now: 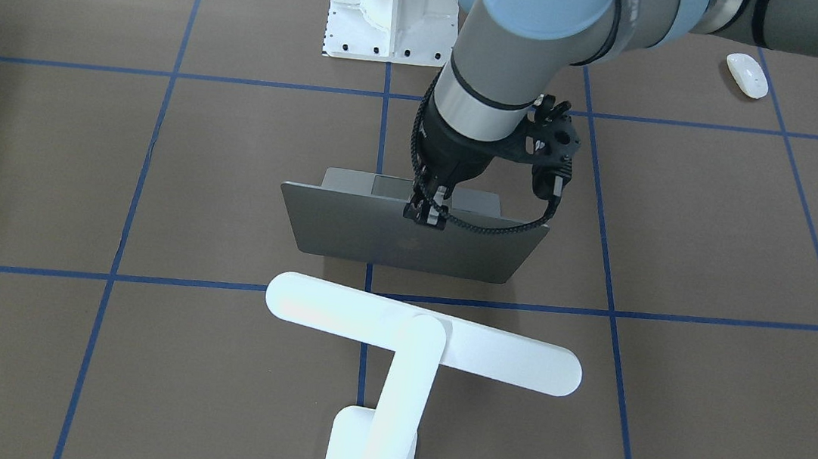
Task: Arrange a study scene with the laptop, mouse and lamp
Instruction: 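Lower the laptop with the left gripper onto the table near the lamp, then adjust the laptop position with the left gripper and release it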
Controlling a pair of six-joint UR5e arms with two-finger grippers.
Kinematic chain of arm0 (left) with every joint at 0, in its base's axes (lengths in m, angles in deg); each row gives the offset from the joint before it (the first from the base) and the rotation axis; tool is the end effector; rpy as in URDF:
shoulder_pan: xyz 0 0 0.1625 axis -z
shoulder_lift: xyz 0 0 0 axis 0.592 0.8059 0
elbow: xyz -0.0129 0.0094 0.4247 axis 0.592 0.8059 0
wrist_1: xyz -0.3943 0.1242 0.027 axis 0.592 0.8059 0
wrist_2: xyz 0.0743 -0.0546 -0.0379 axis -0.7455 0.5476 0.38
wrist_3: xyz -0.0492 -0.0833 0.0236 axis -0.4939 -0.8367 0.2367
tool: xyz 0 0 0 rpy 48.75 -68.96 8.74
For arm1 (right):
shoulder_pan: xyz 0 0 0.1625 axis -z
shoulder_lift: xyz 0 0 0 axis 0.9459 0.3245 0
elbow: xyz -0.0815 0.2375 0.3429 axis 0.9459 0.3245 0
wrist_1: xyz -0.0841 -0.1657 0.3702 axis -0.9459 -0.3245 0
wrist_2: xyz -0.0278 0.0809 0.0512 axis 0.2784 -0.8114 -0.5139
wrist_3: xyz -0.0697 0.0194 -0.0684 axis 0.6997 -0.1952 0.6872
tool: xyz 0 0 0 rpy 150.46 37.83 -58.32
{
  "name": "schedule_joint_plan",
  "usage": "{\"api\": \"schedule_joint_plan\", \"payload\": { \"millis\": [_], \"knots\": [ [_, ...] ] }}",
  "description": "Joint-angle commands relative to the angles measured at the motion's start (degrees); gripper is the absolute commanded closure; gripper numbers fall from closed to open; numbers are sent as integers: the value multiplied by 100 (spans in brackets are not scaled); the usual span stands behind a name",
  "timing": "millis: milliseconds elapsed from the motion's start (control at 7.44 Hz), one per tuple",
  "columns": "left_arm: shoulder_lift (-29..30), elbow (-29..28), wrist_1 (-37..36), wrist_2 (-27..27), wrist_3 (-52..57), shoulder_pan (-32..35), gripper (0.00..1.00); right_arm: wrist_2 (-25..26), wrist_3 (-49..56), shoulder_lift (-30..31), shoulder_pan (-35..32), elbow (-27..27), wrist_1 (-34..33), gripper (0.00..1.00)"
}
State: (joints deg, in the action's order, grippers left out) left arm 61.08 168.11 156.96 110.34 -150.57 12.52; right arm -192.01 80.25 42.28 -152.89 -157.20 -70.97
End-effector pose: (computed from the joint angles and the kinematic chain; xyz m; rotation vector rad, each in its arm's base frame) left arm 0.4210 -0.5967 0.0474 -0.6655 0.8651 -1.3686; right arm -0.0071 -0.4609 0.5879 0.1740 -0.8592 -0.2761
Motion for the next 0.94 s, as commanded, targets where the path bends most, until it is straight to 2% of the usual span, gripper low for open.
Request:
{"api": "schedule_joint_plan", "payload": {
  "millis": [0, 807],
  "knots": [
    [110, -362, 272, -167, 24, -4, 100, -1, 0, 0, 0, 20, 9, 1],
    [-232, -432, 316, -195, 692, 180, 100, 8, -9, 0, 0, 38, 9, 1]
  ]
}}
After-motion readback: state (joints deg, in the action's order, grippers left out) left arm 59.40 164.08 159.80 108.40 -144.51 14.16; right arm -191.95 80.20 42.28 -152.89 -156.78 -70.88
